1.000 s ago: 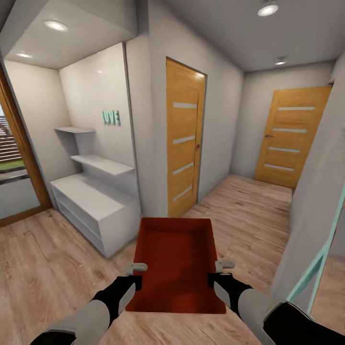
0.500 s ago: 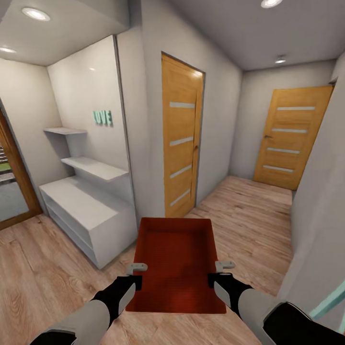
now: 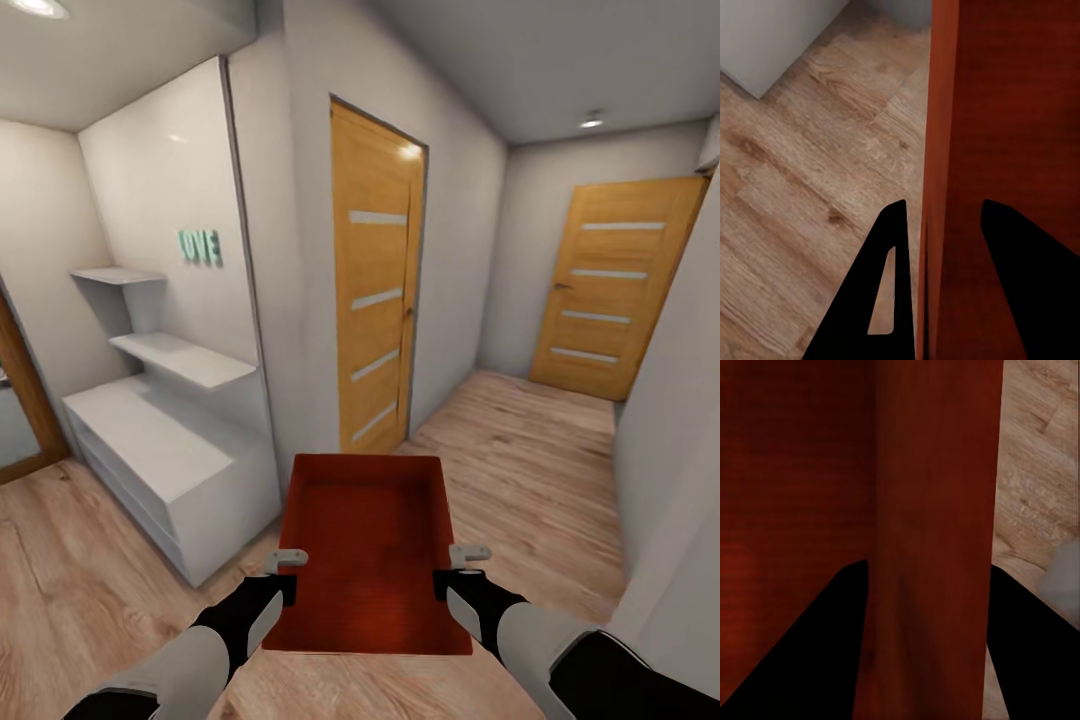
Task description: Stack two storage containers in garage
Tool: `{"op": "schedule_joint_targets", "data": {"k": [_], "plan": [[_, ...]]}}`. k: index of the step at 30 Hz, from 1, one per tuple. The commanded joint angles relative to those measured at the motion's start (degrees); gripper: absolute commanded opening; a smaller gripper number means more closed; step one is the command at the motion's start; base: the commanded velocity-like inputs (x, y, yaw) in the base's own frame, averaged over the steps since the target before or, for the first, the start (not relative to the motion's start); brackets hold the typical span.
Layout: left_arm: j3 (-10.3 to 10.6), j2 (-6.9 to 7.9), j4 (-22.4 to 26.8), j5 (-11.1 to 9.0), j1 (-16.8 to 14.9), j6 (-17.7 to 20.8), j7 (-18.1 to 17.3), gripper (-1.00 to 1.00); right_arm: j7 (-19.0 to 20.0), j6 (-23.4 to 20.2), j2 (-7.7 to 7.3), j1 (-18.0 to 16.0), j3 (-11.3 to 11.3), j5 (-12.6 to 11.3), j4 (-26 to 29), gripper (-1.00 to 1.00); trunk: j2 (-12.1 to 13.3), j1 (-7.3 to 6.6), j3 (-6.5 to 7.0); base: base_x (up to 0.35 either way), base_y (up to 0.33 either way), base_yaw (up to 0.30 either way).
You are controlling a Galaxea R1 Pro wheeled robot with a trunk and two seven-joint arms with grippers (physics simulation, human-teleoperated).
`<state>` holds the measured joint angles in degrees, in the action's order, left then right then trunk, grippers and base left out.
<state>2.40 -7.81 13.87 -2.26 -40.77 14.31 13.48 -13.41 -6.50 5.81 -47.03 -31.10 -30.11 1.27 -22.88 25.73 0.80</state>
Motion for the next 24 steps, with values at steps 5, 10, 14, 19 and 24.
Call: {"op": "schedule_joint_targets", "data": {"k": [5,10,14,19,24], "plan": [[-1.17,-0.01,-0.07,0.47,-0.01,0.46,0.32,-1.0,-2.77,2.99,-0.01,0.01,-5.02,0.58,0.14,-1.0,-0.04,0.05,-0.02,0.322,0.0,-0.211],[-1.17,-0.01,-0.07,0.5,-0.01,0.46,0.32,-1.0,-2.77,2.99,-0.01,0.01,-5.02,0.56,0.14,-1.0,-0.04,0.05,-0.02,0.322,0.0,-0.238],[-1.17,-0.01,-0.07,0.5,-0.01,0.46,0.32,-1.0,-2.77,2.99,-0.01,0.01,-5.02,0.57,0.14,-1.0,-0.04,0.05,-0.02,0.322,0.0,-0.241],[-1.17,-0.01,-0.07,0.5,-0.01,0.46,0.32,-1.0,-2.77,2.99,-0.01,0.01,-5.02,0.58,0.15,-1.0,-0.04,0.05,-0.02,0.322,0.0,-0.241],[-1.17,-0.01,-0.07,0.45,-0.01,0.46,0.32,-1.0,-2.77,2.99,-0.01,0.01,-5.02,0.58,0.15,-1.0,-0.04,0.05,-0.02,0.322,0.0,-0.241]]}}
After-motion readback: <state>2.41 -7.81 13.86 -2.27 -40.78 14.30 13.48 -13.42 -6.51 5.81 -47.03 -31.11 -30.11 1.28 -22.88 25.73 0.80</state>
